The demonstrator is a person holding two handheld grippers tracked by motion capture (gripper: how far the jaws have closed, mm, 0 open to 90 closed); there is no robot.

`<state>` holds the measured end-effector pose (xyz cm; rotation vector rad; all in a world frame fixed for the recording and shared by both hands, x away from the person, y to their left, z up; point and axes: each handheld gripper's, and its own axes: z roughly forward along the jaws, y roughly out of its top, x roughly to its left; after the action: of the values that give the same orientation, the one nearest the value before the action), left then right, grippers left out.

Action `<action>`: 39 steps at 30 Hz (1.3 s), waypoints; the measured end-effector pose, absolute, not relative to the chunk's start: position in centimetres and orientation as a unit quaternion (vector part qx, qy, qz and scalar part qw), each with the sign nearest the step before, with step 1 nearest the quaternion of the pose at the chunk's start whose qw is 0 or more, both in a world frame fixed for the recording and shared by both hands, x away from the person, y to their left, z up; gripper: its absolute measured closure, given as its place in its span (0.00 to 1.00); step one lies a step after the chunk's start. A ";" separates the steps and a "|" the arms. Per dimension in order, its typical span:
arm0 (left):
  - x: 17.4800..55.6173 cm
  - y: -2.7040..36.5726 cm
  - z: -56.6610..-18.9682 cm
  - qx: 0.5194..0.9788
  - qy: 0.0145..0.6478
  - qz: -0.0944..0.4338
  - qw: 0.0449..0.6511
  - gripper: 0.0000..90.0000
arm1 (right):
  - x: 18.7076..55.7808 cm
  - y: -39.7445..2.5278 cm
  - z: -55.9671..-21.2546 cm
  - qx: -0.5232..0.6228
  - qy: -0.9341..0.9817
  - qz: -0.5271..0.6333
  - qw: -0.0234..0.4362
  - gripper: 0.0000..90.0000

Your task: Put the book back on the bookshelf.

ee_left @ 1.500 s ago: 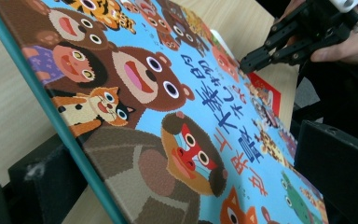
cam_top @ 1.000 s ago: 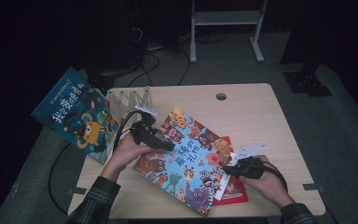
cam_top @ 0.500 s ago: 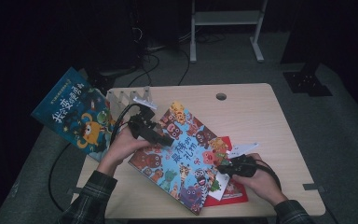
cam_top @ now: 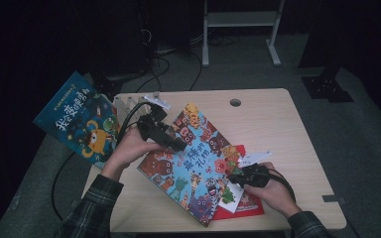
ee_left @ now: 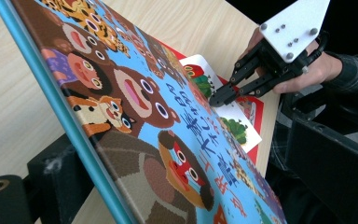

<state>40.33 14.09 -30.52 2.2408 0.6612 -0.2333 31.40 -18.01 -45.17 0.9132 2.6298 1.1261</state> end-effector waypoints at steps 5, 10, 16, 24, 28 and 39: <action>40.5 13.9 -29.6 0.884 0.259 -0.094 0.378 0.10 | 31.5 -17.5 -45.2 0.300 0.873 0.378 0.067 0.99; 40.2 14.0 -29.0 0.885 0.261 -0.095 0.372 0.18 | 31.4 -17.4 -45.2 0.302 0.871 0.381 0.066 0.99; 39.7 14.5 -28.9 0.885 0.264 -0.087 0.373 0.35 | 31.2 -17.2 -45.2 0.298 0.874 0.376 0.078 0.99; 39.8 14.1 -28.4 0.889 0.267 -0.086 0.363 0.49 | 31.1 -17.2 -45.2 0.298 0.873 0.377 0.081 0.99; 39.9 13.8 -28.1 0.891 0.272 -0.084 0.354 0.58 | 31.0 -17.2 -45.3 0.299 0.872 0.378 0.081 0.99; 40.2 13.2 -27.3 0.893 0.288 -0.092 0.333 0.70 | 31.0 -17.2 -45.2 0.298 0.873 0.377 0.082 0.99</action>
<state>40.23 13.18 -27.34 2.3334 0.7530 -0.2402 31.01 -17.23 -45.25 0.8918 2.6082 1.1275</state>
